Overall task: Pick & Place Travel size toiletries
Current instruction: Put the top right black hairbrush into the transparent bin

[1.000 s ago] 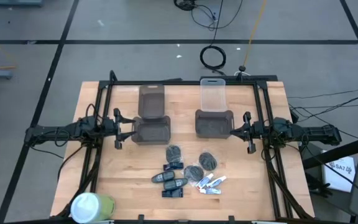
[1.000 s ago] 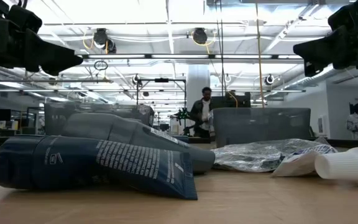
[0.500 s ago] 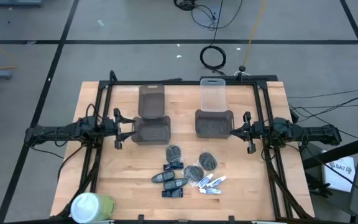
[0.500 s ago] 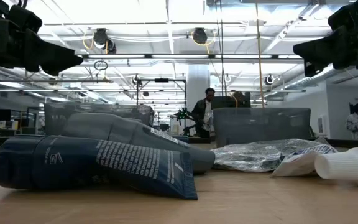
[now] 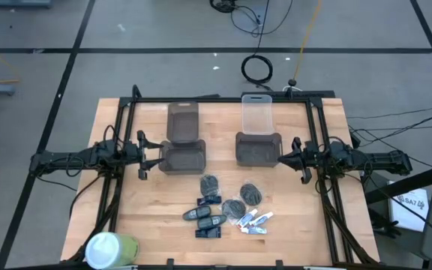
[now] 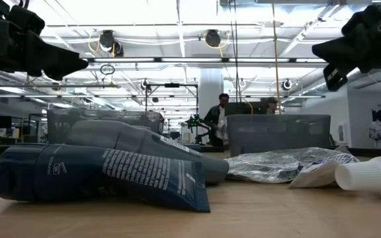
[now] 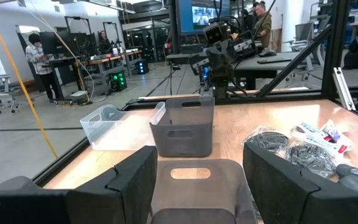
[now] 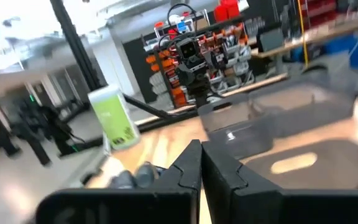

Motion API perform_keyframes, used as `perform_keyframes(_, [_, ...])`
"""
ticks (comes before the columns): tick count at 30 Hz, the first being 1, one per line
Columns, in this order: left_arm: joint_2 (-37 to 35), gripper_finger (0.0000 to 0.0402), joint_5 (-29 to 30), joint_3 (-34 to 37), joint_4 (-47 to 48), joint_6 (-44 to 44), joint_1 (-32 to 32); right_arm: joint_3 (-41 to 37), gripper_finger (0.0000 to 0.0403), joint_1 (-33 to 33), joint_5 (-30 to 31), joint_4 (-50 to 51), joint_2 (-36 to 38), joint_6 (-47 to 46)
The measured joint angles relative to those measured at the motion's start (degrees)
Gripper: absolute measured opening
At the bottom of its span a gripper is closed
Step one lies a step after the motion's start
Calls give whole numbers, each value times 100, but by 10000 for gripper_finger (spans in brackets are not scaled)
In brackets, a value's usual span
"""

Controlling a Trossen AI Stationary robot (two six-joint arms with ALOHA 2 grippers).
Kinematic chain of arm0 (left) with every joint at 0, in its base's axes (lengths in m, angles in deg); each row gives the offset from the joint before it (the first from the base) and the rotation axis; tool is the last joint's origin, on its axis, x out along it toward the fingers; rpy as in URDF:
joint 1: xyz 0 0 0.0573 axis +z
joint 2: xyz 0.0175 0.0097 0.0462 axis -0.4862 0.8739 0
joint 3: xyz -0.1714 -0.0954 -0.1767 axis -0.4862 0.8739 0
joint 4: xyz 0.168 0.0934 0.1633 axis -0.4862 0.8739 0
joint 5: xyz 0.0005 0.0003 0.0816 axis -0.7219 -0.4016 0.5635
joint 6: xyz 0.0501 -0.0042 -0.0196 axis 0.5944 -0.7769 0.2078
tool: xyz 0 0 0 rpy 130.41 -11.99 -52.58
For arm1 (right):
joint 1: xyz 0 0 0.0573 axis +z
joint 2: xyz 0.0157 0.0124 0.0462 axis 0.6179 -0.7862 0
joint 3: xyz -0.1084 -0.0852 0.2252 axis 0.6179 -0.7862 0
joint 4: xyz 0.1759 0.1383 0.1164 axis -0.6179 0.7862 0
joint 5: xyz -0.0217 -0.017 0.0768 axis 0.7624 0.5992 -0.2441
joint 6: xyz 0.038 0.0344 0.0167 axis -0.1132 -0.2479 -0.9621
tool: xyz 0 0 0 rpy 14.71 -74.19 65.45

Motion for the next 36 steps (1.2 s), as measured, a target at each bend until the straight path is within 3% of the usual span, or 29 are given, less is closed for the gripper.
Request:
perform_keyframes(7, [0,235,-2,0,-2,0,0,2,4,0,45,-32,0,154])
perform_keyframes(15, [1,234,-2,0,0,0,2,1,4,0,328,102,-4,1401])
perform_keyframes(22, [0,234,-2,0,0,0,2,0,4,0,319,15,-4,988])
perform_keyframes(25, [2,235,-2,-1,0,0,1,0,4,9,197,-533,-34,814])
perform_keyframes(31, [2,235,0,-1,0,0,0,2,11,217,-1050,-2971,-597,975])
perform_keyframes(33, [2,234,-2,0,0,0,2,44,29,414,-1101,-3537,-938,1098])
perform_keyframes(36, [2,234,-2,0,0,0,2,257,71,734,-1038,-3606,-1523,1337])
